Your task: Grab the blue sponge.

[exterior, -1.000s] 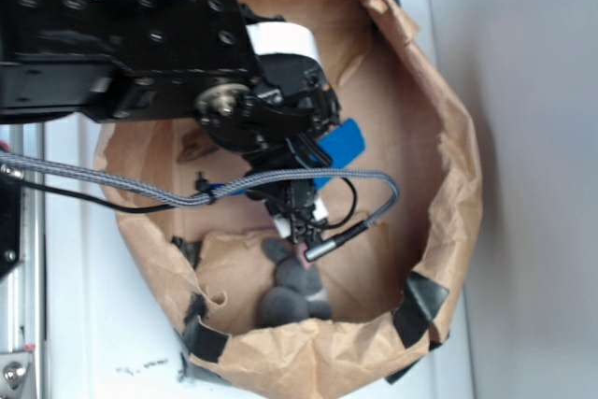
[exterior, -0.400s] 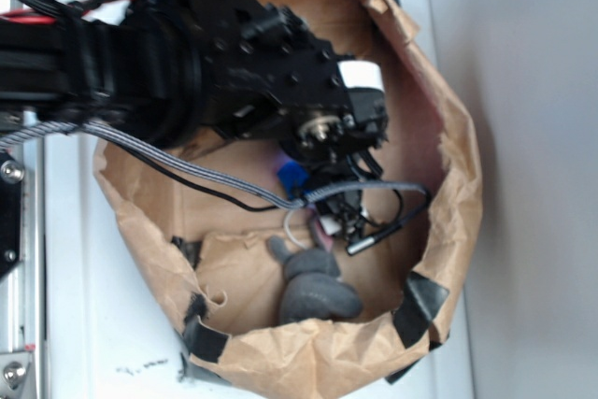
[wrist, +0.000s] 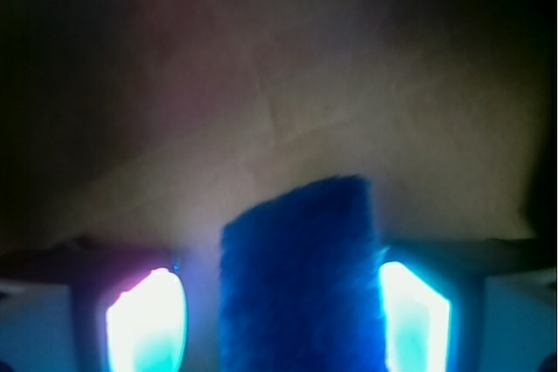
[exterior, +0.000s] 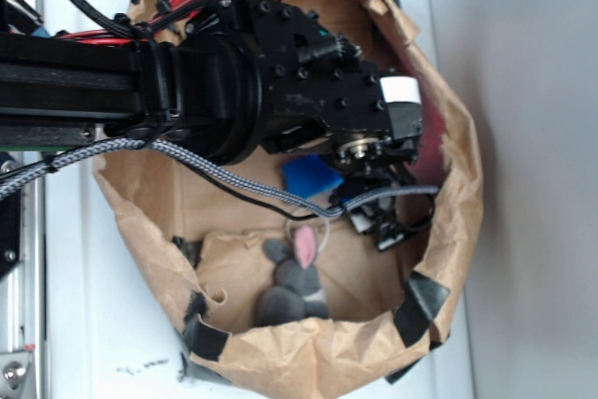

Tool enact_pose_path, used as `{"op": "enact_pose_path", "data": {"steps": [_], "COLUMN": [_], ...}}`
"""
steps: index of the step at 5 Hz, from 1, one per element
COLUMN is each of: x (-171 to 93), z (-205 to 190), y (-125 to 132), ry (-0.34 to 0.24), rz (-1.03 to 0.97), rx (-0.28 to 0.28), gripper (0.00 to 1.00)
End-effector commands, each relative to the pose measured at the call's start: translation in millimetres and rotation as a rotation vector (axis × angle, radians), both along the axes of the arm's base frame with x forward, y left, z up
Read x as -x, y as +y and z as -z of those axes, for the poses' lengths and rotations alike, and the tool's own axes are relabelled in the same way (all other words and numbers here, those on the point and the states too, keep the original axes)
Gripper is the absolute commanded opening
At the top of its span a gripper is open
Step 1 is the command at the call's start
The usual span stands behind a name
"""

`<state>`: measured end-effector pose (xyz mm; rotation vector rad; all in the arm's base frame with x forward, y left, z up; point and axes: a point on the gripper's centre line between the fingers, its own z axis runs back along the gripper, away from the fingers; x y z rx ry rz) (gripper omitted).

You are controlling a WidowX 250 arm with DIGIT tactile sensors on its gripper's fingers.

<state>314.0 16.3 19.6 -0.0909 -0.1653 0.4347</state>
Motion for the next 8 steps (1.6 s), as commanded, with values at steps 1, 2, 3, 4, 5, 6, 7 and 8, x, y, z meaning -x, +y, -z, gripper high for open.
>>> {"op": "enact_pose_path", "data": {"steps": [1, 2, 3, 4, 5, 6, 7, 8], "x": [-11.4, -4.6, 7.0, 20.7, 33.9, 43.3, 46.4, 53.1], "z": [-25.5, -40.4, -73.3, -109.8, -143.8, -169.1, -184.9, -188.6], "y": [1.0, 1.5, 1.5, -1.9, -5.0, -8.1, -10.3, -11.0], "ry": [-0.091, -0.108, -0.109, -0.115, -0.099, -0.099, -0.075, -0.085], "rz": [0.047, 0.071, 0.096, 0.085, 0.083, 0.047, 0.032, 0.04], "rx": [0.012, 0.036, 0.104, 0.087, 0.064, -0.027, -0.108, -0.135], "gripper": [0.0, 0.0, 0.0, 0.0, 0.0, 0.0, 0.0, 0.0]}}
